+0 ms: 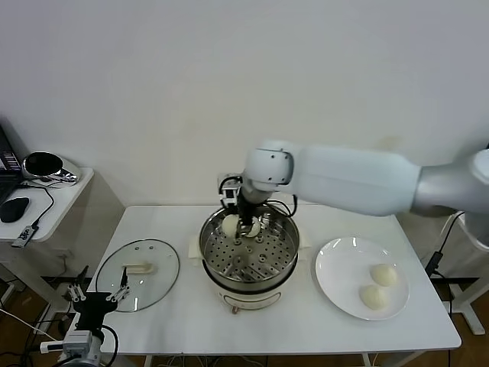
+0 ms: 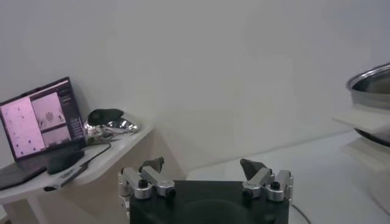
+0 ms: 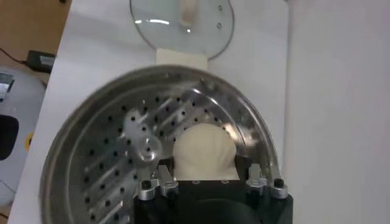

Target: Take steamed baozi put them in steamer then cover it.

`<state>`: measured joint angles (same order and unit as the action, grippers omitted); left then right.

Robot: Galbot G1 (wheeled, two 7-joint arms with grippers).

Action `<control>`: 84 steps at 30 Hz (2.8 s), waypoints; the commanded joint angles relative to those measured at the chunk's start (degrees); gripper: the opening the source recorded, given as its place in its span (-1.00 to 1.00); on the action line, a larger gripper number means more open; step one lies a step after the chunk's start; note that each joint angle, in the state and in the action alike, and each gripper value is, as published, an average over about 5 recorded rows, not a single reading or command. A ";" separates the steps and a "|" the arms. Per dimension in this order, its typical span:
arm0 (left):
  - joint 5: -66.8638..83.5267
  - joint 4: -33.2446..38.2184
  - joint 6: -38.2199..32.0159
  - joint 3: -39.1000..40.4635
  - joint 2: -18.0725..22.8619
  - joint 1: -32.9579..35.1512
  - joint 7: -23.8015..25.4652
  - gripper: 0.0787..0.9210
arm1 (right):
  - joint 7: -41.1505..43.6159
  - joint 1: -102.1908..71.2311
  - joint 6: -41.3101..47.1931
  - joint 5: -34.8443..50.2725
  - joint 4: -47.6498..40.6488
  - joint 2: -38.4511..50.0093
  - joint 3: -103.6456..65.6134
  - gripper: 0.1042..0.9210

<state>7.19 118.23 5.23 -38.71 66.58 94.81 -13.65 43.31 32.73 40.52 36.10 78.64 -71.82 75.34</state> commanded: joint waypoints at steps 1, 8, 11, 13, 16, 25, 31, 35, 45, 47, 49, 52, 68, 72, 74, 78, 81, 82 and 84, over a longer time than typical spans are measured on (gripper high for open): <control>0.12 -0.35 -0.07 -0.16 0.00 -0.05 0.04 0.77 | -1.80 -3.98 1.21 0.64 -4.61 -5.02 0.55 0.26; 0.27 -0.71 -0.28 -0.16 -0.10 -0.18 0.04 0.77 | -1.55 -6.11 1.23 -0.76 -6.08 -5.60 0.53 0.26; 0.33 -0.81 -0.37 -0.13 -0.09 -0.23 0.04 0.77 | -1.58 -6.63 1.22 -1.05 -6.11 -5.49 0.53 0.28; 0.34 -0.88 -0.41 -0.09 -0.06 -0.29 0.04 0.77 | -1.56 -6.81 1.21 -1.36 -6.31 -5.50 0.44 0.33; 0.32 -0.84 -0.41 -0.02 -0.01 -0.35 0.04 0.77 | -0.91 -6.31 1.21 -1.81 -6.19 -5.22 -0.03 0.51; 0.42 -0.24 -0.39 -0.61 -0.54 -0.06 0.05 0.77 | 8.98 5.80 0.97 -2.56 2.09 4.49 -0.93 0.76; 0.39 0.53 -0.38 -0.72 -0.58 0.34 0.06 0.77 | 17.48 13.38 -3.01 -7.30 10.91 19.28 1.65 0.76; 0.13 0.99 -0.37 -0.49 -0.58 0.63 0.09 0.77 | 22.74 14.42 -8.62 -14.75 16.47 31.06 4.04 0.76; -1.12 0.89 -0.28 0.33 -1.07 1.08 0.15 0.77 | 28.41 1.44 -21.04 -32.79 21.23 53.91 -1.39 0.76; -1.29 0.89 -0.27 0.41 -0.94 1.08 0.14 0.77 | 28.41 -3.09 -22.82 -36.15 20.49 56.27 -3.82 0.76; -1.54 0.93 -0.26 0.54 -0.73 1.07 0.13 0.77 | 27.95 -9.30 -23.97 -38.50 19.49 57.77 -8.28 0.76; -1.95 1.02 -0.24 0.76 -0.50 1.20 0.11 0.77 | 26.79 -20.12 -24.85 -40.86 17.93 58.37 -17.36 0.76; -2.32 1.37 -0.30 -0.48 0.18 2.63 -0.14 0.77 | 21.67 -49.00 -26.67 -48.32 9.33 50.61 -40.73 0.76; -2.35 1.43 -0.28 -0.75 0.25 2.79 -0.15 0.77 | 20.79 -50.95 -27.01 -48.24 7.12 48.30 -42.41 0.76; -2.37 1.46 -0.27 -0.90 0.27 2.92 -0.16 0.77 | 20.62 -51.50 -27.00 -48.23 6.54 47.49 -42.63 0.76; -2.35 1.51 -0.28 -1.29 0.29 3.10 -0.15 0.77 | 20.48 -51.96 -26.87 -48.19 6.16 46.45 -42.62 0.76; -2.37 1.40 -0.29 -1.36 0.34 3.08 -0.17 0.77 | 20.41 -51.96 -26.76 -48.37 5.77 45.89 -42.44 0.76; -2.38 1.36 -0.29 -1.32 0.40 3.04 -0.17 0.77 | 20.34 -51.96 -26.79 -48.49 5.58 45.70 -42.32 0.76; -2.41 1.31 -0.30 -1.23 0.50 2.95 -0.18 0.77 | 20.23 -51.93 -26.92 -48.72 5.27 45.38 -42.00 0.76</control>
<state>4.82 119.62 4.95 -39.92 67.08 97.77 -13.83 64.08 -15.40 14.06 -11.55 85.39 -25.29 36.11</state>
